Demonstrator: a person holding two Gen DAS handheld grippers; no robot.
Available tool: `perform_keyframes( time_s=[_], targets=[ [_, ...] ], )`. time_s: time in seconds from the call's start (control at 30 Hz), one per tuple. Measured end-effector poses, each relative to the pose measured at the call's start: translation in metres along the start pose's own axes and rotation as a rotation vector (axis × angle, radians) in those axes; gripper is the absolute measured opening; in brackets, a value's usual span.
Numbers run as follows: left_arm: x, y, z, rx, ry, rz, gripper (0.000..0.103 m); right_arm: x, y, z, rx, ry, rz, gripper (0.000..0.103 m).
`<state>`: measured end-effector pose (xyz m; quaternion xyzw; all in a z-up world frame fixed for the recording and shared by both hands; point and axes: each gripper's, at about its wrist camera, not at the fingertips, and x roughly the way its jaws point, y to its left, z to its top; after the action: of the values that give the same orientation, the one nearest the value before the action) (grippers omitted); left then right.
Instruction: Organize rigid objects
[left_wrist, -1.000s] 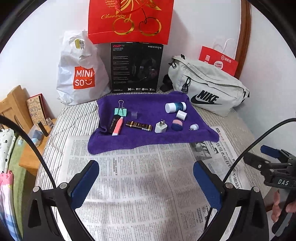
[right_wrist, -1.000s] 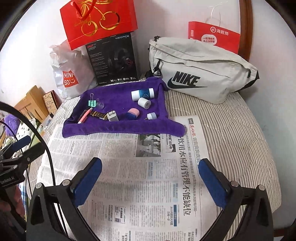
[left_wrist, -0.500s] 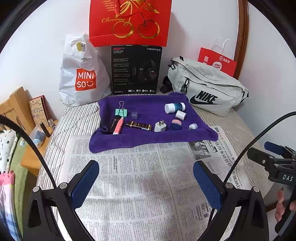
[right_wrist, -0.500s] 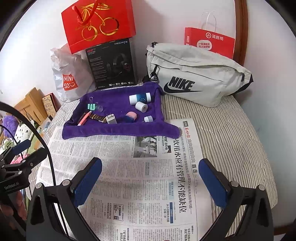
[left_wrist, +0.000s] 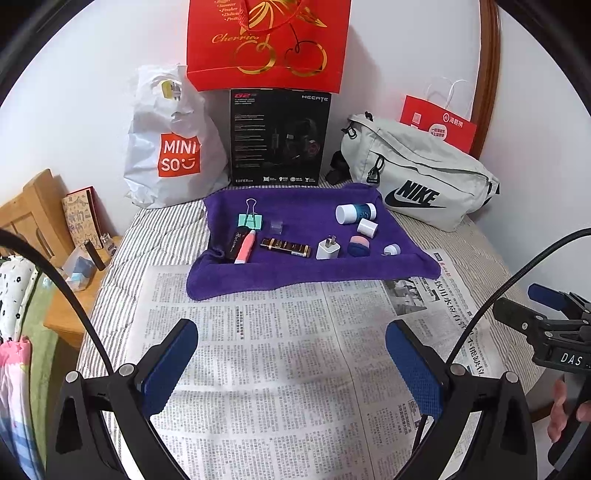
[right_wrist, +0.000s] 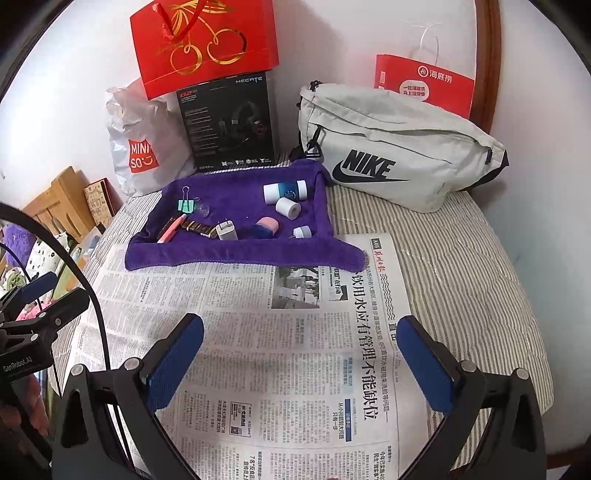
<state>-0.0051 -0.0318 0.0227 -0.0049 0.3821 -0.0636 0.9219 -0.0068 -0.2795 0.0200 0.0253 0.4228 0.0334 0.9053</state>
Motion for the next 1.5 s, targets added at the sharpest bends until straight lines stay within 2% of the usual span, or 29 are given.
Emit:
perform_keyframes(
  time_s=[1.5],
  targets=[
    [-0.003,-0.003,-0.003,0.029,-0.004,0.006,0.103,-0.011,0.002,-0.001,-0.025,-0.02,-0.01,0.102]
  ],
)
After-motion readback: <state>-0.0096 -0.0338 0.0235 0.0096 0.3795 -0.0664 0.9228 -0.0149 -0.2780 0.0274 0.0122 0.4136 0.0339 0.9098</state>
